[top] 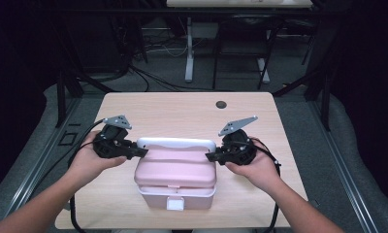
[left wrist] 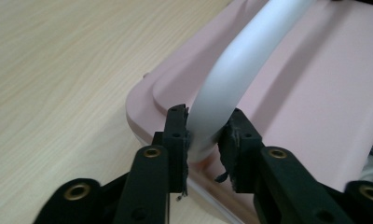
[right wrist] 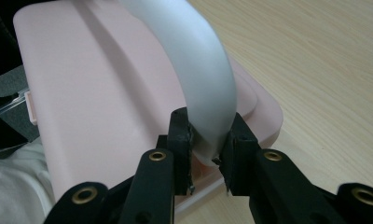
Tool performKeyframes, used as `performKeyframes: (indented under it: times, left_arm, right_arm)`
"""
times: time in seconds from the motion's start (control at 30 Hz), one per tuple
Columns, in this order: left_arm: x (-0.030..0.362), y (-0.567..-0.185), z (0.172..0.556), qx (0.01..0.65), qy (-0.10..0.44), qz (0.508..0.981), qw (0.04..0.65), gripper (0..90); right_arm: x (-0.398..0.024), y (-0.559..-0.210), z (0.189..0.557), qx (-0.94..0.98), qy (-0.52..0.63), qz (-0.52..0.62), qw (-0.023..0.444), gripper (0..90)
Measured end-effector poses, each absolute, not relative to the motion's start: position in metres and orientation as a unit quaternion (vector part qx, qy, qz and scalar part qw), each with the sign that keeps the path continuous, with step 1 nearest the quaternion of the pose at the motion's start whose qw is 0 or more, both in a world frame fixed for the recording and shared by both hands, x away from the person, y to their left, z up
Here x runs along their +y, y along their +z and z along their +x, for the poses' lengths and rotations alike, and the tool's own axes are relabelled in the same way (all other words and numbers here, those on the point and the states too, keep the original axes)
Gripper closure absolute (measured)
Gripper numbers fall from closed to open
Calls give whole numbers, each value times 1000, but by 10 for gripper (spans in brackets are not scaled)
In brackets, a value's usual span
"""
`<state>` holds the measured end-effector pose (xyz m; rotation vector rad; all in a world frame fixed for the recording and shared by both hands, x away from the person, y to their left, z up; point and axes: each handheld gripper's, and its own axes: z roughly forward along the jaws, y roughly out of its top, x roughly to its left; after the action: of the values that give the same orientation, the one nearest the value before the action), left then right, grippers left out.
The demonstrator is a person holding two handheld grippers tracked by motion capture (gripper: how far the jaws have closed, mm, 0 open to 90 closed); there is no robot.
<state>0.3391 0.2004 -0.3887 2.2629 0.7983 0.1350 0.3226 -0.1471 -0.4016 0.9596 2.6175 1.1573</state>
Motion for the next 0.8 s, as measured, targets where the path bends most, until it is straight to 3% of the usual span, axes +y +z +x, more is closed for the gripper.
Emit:
performKeyframes:
  times: [0.27, 0.6, 0.8]
  left_arm:
    - [230, -383, 322, 319, 63, 869, 372, 675]
    - [248, -402, 295, 312, 51, 878, 359, 857]
    - [238, -413, 292, 301, 28, 886, 352, 898]
  right_arm:
    - [-147, -402, 323, 863, 383, 325, 54, 758]
    - [-148, -394, 329, 857, 387, 337, 50, 755]
    - [-147, -393, 330, 858, 382, 339, 51, 754]
